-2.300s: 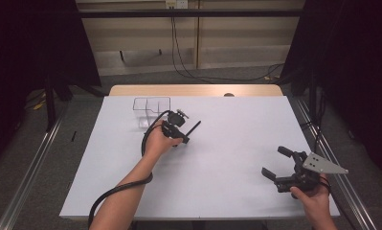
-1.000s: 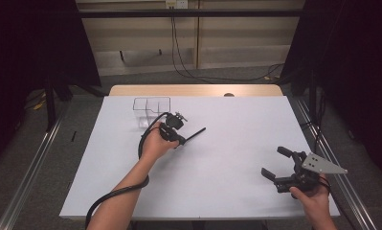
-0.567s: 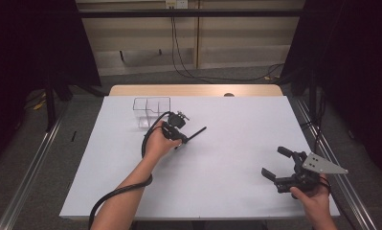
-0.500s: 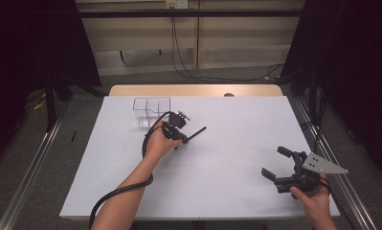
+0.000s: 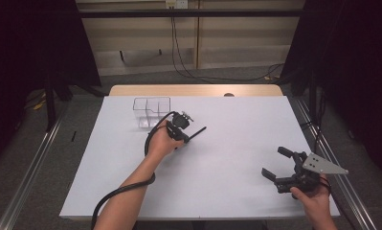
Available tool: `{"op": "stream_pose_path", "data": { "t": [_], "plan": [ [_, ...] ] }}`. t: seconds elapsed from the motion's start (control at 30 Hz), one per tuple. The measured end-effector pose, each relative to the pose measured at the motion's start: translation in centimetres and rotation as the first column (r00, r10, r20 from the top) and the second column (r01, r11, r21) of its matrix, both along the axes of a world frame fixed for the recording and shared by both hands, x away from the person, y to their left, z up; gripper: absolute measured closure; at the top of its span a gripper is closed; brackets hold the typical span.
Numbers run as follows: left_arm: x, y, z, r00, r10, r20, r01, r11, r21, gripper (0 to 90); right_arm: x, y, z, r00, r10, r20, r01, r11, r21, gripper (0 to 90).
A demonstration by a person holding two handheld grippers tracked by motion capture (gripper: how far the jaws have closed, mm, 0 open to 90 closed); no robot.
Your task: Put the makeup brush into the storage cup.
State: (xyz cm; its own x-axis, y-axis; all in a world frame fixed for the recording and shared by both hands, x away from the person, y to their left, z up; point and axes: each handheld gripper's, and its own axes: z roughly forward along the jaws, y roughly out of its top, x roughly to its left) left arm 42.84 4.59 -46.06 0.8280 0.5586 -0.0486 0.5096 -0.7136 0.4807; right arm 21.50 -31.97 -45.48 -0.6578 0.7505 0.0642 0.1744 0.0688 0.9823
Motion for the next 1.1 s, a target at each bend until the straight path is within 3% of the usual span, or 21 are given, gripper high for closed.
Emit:
{"op": "stream_pose_path", "data": {
  "t": [0.23, 0.47, 0.67, 1.1],
  "plan": [
    [-0.6, 0.6, 0.4, 0.9993, -0.026, -0.028, 0.024, 0.9988, -0.044, 84.3, 0.0, -0.2, -0.1, 1.0000, -0.007, -0.002, 0.007, 1.000, 0.003, 0.0],
    [-1.0, 0.9, 1.7, 0.9980, -0.057, -0.030, 0.055, 0.9970, -0.055, 84.3, 0.0, 0.0, 0.0, 1.0000, 0.001, -0.001, -0.001, 1.000, 0.000, 0.0],
    [-0.9, 1.2, 1.8, 0.9984, -0.036, -0.043, 0.032, 0.9952, -0.093, 84.3, 0.0, 0.1, 0.0, 1.0000, 0.001, -0.001, -0.001, 1.000, 0.000, 0.0],
    [-1.9, 1.5, 2.7, 0.9950, -0.085, -0.051, 0.078, 0.9882, -0.132, 84.4, 0.1, 0.1, 0.0, 1.0000, 0.004, -0.001, -0.004, 1.000, -0.002, 0.0]
  ]
}}
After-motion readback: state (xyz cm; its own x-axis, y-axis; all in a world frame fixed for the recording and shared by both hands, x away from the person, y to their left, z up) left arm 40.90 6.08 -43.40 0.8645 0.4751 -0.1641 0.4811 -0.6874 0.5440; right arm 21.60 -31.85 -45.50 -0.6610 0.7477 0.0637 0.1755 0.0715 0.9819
